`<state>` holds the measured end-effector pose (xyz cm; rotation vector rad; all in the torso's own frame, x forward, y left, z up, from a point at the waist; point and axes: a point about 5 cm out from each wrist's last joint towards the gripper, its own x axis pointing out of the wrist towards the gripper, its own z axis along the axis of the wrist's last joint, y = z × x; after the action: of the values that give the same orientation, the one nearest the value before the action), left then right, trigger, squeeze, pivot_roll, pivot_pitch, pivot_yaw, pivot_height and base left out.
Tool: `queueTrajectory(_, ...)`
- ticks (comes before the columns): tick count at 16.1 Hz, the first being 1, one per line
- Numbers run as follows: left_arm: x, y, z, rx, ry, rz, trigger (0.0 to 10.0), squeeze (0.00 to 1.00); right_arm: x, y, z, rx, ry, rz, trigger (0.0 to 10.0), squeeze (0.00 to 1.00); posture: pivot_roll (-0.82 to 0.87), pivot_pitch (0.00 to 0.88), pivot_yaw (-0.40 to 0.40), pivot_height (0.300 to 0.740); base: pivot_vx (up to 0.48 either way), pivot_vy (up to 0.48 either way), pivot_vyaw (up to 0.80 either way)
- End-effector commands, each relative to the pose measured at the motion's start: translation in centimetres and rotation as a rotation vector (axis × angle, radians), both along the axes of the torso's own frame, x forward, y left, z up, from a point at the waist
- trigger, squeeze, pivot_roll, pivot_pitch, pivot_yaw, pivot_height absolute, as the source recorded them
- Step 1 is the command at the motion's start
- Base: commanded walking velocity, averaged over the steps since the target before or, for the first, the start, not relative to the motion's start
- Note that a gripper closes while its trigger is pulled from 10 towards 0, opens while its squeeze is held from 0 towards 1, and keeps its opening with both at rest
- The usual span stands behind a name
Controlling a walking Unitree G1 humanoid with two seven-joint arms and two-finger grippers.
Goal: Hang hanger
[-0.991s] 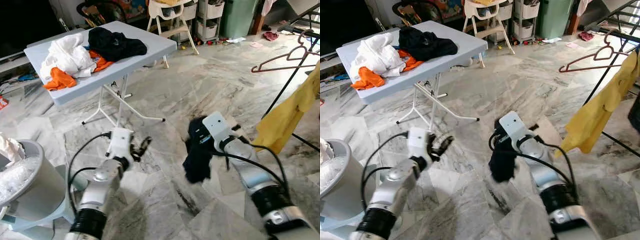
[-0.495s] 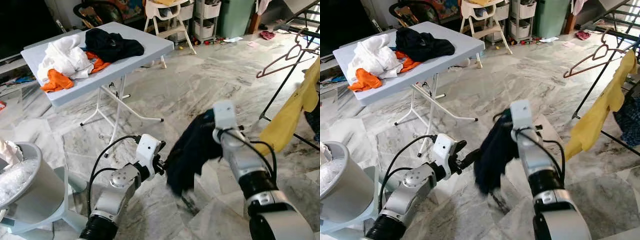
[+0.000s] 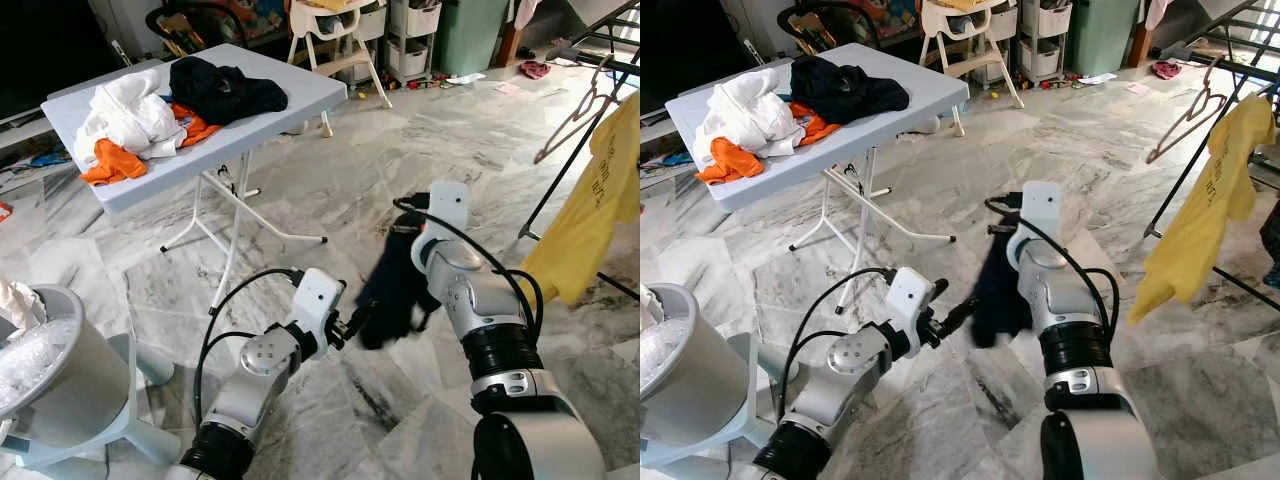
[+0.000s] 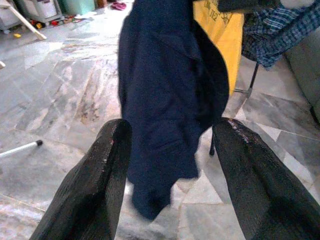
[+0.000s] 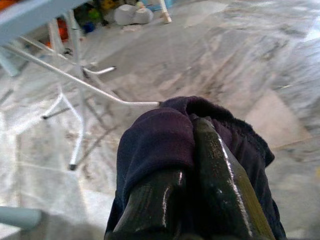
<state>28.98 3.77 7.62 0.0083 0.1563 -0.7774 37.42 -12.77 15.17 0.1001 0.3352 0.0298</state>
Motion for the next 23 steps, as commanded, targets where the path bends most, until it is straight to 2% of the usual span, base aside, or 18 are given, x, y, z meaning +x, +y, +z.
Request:
queueTrajectory(1,0.1,-0.1,0.0,0.018,-0.014,-0.013,10.0,0.0,0.2,1.0,2.5,0.05,-0.064,0.034,0.0,0.0,-0.17,0.008,0.131,0.74,0.0,0.0,0.0)
queueTrajectory(4,0.0,-0.2,-0.5,0.017,-0.003,-0.019,10.0,0.0,-0.2,1.5,4.1,0.086,-0.088,0.059,0.0,0.0,-0.17,0.008,0.136,0.74,0.0,0.0,0.0)
queueTrajectory(6,0.3,0.2,-0.9,0.038,-0.004,0.018,10.0,0.0,-0.7,1.9,5.1,0.115,-0.102,0.086,0.0,0.0,-0.18,0.009,0.136,0.74,0.0,0.0,0.0)
queueTrajectory(9,1.4,1.5,-1.6,0.088,-0.014,0.126,10.0,0.0,-2.1,2.1,6.6,0.124,-0.112,0.132,0.0,0.0,-0.2,0.012,0.143,0.74,0.0,0.0,0.0)
queueTrajectory(13,2.1,1.5,-1.7,0.119,-0.029,0.171,10.0,0.0,-4.1,2.5,7.5,0.139,-0.114,0.218,0.0,0.0,-0.24,0.014,0.155,0.74,0.0,0.0,0.0)
queueTrajectory(14,2.2,0.8,-1.5,0.088,-0.022,0.153,10.0,0.0,-5.0,3.1,7.5,0.166,-0.11,0.296,0.0,0.0,-0.25,0.014,0.162,0.74,0.0,0.0,0.0)
queueTrajectory(15,2.2,0.6,-1.5,0.071,-0.02,0.143,10.0,0.0,-5.3,3.3,7.6,0.169,-0.107,0.314,0.0,0.0,-0.25,0.015,0.165,0.74,0.0,0.0,0.0)
queueTrajectory(18,1.6,-1.4,-1.1,-0.084,0.032,0.041,10.0,0.0,-6.6,3.8,7.8,0.199,-0.114,0.401,0.0,0.0,-0.27,0.017,0.176,0.74,0.0,0.0,0.0)
queueTrajectory(21,1.2,-1.6,-1.3,-0.14,0.057,0.0,9.5,0.0,-7.2,4.1,8.1,0.212,-0.126,0.433,0.0,0.0,-0.29,0.019,0.185,0.74,0.0,0.0,0.0)
queueTrajectory(22,1.0,-1.6,-1.3,-0.189,0.065,-0.024,0.0,0.0,-7.3,4.1,8.2,0.213,-0.129,0.446,0.0,0.0,-0.29,0.018,0.188,0.74,0.0,0.0,0.0)
queueTrajectory(23,1.0,-1.5,-1.2,-0.21,0.069,-0.04,0.0,0.0,-7.4,4.1,8.2,0.213,-0.129,0.453,0.0,0.0,-0.28,0.016,0.189,0.74,0.0,0.0,0.0)
